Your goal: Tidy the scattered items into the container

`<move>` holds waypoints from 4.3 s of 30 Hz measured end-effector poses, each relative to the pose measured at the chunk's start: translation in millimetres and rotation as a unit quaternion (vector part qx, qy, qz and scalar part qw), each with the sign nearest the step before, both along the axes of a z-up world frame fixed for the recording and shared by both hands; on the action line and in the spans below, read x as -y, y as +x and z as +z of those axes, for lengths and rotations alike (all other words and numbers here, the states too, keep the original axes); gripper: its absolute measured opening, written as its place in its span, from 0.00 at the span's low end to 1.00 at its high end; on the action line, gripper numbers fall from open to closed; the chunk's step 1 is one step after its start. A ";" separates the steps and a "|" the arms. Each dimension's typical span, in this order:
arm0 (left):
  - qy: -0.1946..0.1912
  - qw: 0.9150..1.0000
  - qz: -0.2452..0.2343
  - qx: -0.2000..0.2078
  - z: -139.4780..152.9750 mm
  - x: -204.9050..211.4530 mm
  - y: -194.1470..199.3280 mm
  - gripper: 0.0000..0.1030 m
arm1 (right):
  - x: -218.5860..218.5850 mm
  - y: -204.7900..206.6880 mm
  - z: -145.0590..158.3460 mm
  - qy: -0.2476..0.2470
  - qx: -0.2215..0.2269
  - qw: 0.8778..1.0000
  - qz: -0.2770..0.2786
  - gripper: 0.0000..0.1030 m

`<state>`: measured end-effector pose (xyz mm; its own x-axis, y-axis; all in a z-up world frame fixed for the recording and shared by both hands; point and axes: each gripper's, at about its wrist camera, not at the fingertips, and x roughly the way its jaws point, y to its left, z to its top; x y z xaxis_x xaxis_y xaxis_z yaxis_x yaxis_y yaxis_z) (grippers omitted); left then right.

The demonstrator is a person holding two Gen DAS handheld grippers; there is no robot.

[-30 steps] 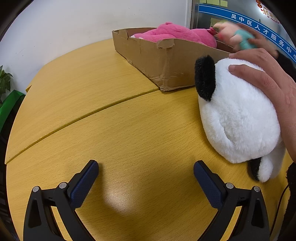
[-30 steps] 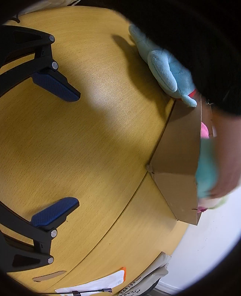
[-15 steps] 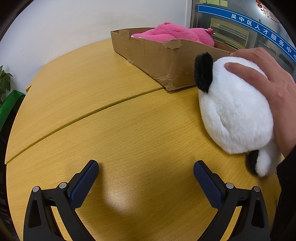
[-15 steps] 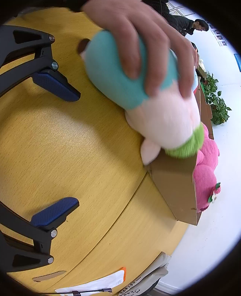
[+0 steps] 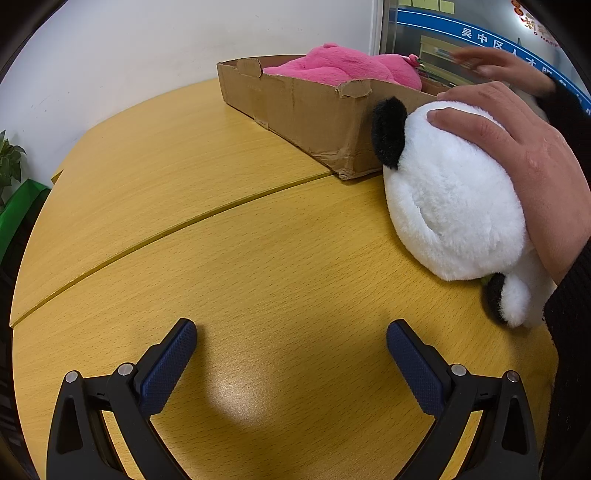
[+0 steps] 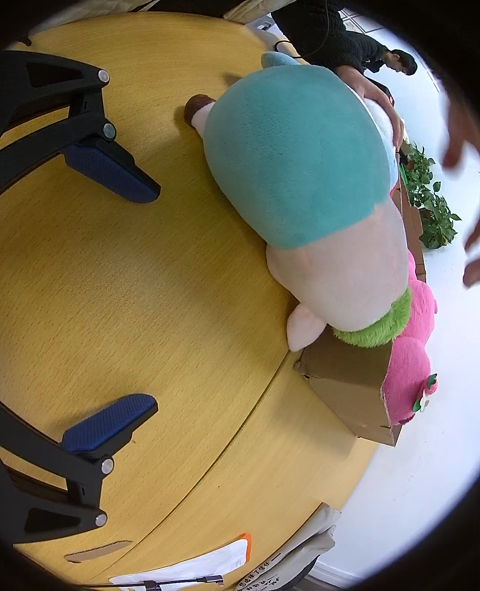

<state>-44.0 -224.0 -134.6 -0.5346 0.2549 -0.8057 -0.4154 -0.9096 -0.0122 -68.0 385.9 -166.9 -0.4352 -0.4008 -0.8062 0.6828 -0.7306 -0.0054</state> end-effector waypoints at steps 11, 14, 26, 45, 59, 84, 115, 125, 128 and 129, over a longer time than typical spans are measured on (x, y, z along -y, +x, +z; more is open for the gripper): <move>0.000 1.000 0.000 0.000 -0.1 -0.2 -0.1 1.00 | 1.4 0.7 -1.1 -0.001 0.000 1.000 0.000 1.00; 0.000 1.000 0.000 0.000 -0.1 -0.3 -0.1 1.00 | 1.3 0.7 -1.2 -0.001 0.000 1.000 0.000 1.00; 0.000 1.000 0.000 0.000 -0.3 -0.9 -0.2 1.00 | 1.2 0.8 -1.4 -0.001 0.000 1.000 0.000 1.00; 0.000 1.000 -0.001 0.000 -0.1 -0.6 -0.3 1.00 | 0.9 0.7 -1.9 -0.001 0.000 1.000 0.000 1.00; 0.000 1.000 -0.001 0.000 -0.1 -0.7 -0.3 1.00 | 0.5 0.5 -2.2 -0.001 0.000 1.000 0.001 1.00; 0.000 1.000 -0.001 0.000 -0.2 -1.0 -0.3 1.00 | -0.2 0.7 -3.3 -0.001 0.000 1.000 0.001 1.00; 0.000 1.000 -0.001 0.000 -1.5 -3.6 -1.1 1.00 | 0.1 0.8 -3.8 -0.001 -0.001 1.000 0.002 1.00; 0.000 1.000 0.024 0.000 -5.3 -12.3 -5.0 1.00 | 1.7 10.8 -4.0 -0.001 -0.001 0.996 -0.089 1.00; 0.000 0.998 0.062 -0.001 -6.6 -17.4 -2.8 1.00 | -3.4 21.0 -3.6 0.003 0.005 0.992 -0.123 1.00; -0.001 0.997 0.075 0.000 -6.9 -18.9 0.4 1.00 | -5.5 24.1 -2.8 0.009 0.015 0.992 -0.127 1.00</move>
<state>-43.7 -205.2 -141.6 -0.5673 0.1712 -0.8055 -0.2754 -0.9613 -0.0103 -43.9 391.4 -169.7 -0.4957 -0.2666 -0.8266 0.4772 -0.8788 -0.0028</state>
